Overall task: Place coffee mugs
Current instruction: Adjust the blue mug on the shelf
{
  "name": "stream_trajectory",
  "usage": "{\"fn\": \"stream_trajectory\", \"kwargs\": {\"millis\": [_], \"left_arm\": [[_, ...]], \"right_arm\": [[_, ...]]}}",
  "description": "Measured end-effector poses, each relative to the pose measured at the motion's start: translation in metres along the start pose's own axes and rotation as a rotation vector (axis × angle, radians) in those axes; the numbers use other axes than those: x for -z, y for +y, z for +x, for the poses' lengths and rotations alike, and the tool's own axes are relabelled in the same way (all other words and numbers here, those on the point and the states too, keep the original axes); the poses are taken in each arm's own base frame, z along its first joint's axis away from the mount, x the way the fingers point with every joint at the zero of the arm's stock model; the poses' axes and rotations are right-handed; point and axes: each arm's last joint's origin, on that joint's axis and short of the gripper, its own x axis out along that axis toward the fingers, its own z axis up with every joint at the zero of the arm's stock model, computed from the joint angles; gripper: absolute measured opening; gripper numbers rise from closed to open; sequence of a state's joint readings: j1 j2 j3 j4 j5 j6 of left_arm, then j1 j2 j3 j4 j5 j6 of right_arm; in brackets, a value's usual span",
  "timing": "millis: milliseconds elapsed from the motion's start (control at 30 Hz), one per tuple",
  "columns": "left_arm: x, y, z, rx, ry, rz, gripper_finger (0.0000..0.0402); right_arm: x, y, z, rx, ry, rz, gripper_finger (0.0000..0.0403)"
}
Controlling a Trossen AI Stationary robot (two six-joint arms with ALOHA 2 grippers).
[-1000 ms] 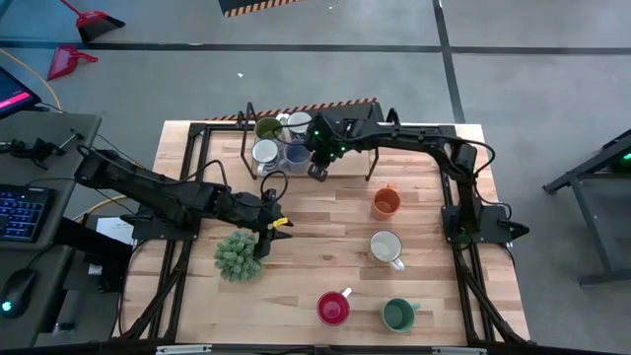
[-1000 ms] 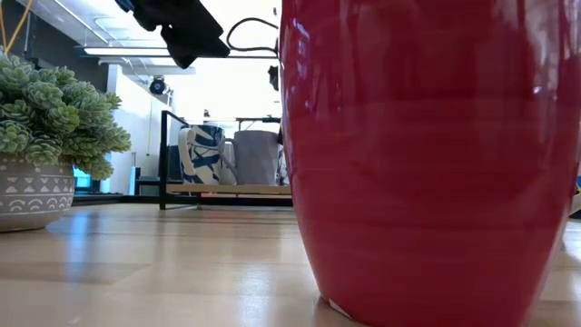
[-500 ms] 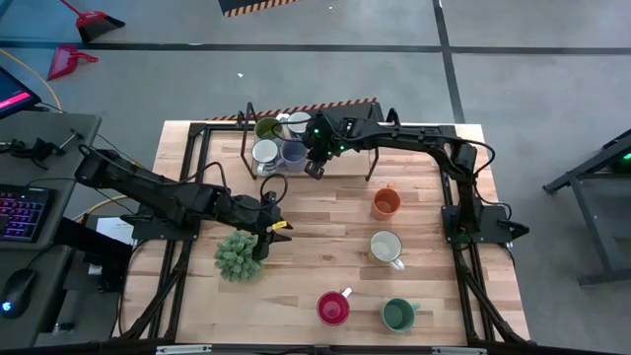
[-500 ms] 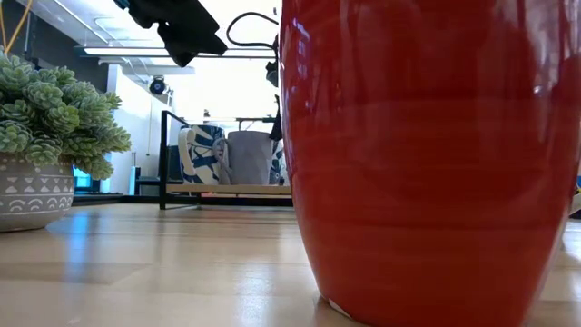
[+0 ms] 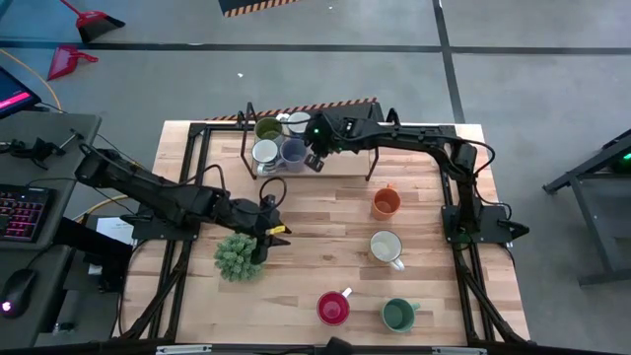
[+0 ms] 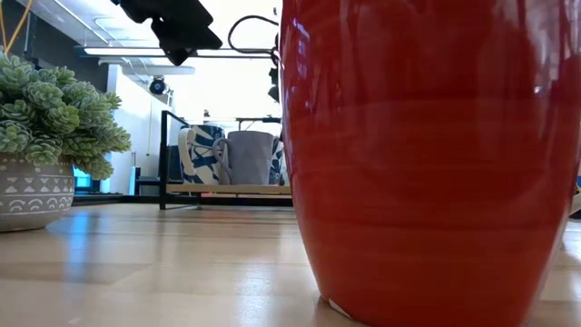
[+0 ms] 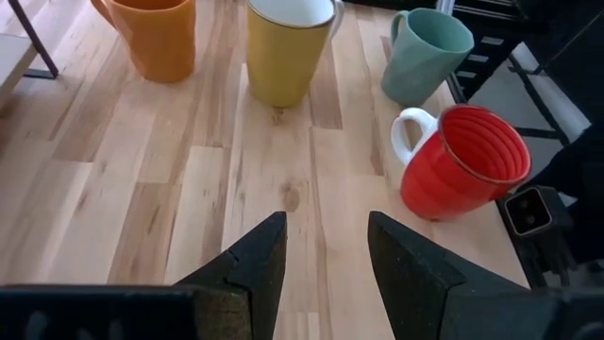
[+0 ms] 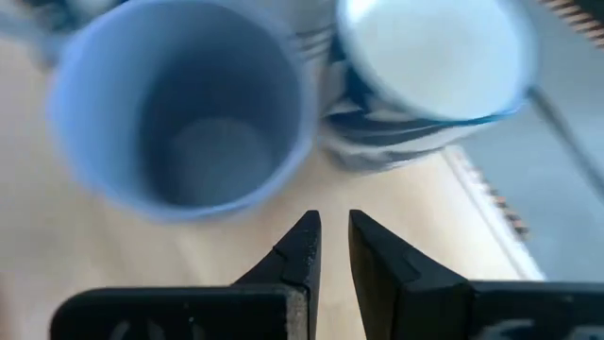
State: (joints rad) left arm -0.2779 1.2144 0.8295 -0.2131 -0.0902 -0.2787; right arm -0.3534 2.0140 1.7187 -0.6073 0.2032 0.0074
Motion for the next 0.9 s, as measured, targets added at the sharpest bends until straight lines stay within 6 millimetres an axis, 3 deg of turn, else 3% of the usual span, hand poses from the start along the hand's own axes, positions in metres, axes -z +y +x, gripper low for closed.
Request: {"fn": "stream_trajectory", "kwargs": {"millis": [233, 500, 667, 900], "left_arm": [[0.0, 0.0, 0.0, -0.001, 0.0, -0.017, 0.014], [0.0, 0.0, 0.0, -0.001, 0.0, -0.016, 0.014], [0.0, 0.0, 0.0, -0.001, 0.0, -0.016, 0.014], [0.0, 0.0, 0.0, -0.002, -0.001, -0.008, 0.014]], "right_arm": [[-0.007, -0.012, 0.001, 0.101, -0.069, 0.034, 0.0037], [-0.005, -0.041, 0.006, 0.153, -0.062, 0.185, 0.0037], [-0.006, -0.054, 0.008, 0.119, -0.083, 0.259, 0.0037], [-0.008, -0.058, 0.008, 0.044, -0.101, 0.254, 0.0037]]}}
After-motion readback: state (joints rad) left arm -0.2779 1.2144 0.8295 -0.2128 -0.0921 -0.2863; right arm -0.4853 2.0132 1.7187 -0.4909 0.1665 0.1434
